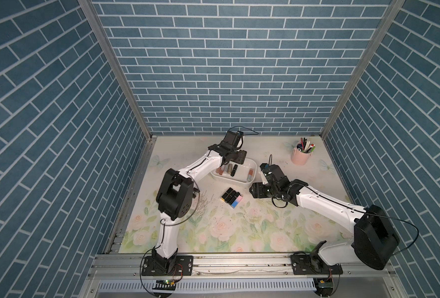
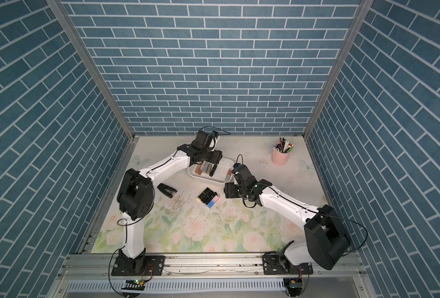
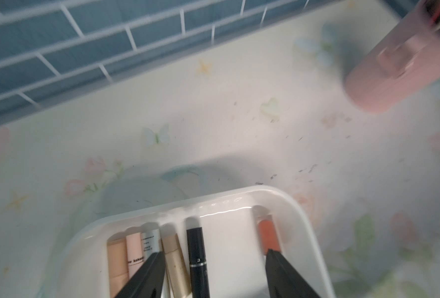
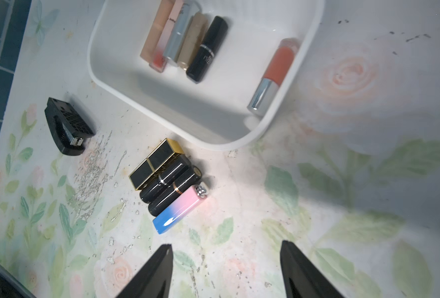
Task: Put the lipstick into the storage box
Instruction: Place the lipstick in the storage box, then pick up the lipstick at the center of the board.
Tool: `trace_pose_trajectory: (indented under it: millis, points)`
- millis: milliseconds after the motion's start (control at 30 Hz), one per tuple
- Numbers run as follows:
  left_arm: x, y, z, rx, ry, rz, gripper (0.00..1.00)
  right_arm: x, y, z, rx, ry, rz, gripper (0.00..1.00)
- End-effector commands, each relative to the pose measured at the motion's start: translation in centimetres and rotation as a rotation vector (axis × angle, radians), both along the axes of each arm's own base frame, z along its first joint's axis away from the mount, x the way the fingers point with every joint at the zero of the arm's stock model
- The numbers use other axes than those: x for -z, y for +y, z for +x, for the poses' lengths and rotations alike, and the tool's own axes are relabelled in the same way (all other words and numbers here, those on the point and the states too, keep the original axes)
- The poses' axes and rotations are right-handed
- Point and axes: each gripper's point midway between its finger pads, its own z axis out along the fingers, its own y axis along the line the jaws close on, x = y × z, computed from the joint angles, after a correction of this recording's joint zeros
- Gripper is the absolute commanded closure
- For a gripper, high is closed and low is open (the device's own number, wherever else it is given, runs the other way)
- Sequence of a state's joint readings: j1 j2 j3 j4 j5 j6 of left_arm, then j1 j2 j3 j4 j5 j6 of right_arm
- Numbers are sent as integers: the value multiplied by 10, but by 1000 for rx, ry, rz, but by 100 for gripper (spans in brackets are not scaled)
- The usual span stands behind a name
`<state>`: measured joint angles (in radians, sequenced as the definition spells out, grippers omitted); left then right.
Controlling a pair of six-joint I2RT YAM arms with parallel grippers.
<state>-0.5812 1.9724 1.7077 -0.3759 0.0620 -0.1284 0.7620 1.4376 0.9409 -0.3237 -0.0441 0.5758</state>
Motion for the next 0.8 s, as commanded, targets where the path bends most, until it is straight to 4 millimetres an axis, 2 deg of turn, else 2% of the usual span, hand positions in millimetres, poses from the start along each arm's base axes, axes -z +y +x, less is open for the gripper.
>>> trace_pose_trajectory:
  millis: [0, 133, 233, 433, 567, 767]
  points:
    - [-45, 11, -22, -5, -45, -82, 30, 9, 12, -7, 33, 48, -50, 30]
    - [-65, 37, -55, -25, -45, -154, 29, 22, 27, -13, 57, 89, -70, 30]
    - [-63, 59, -77, -43, -10, -209, 28, 29, 36, -18, 61, 108, -74, 30]
    - [-40, 84, -116, -52, 63, -252, 26, 48, 52, -24, 35, 152, -113, 30]
    - [-27, 94, -129, -64, 80, -249, 25, 54, 61, -20, 31, 159, -114, 30]
    - [-18, 108, -135, -94, 82, -239, 25, 65, 68, -19, 18, 178, -124, 31]
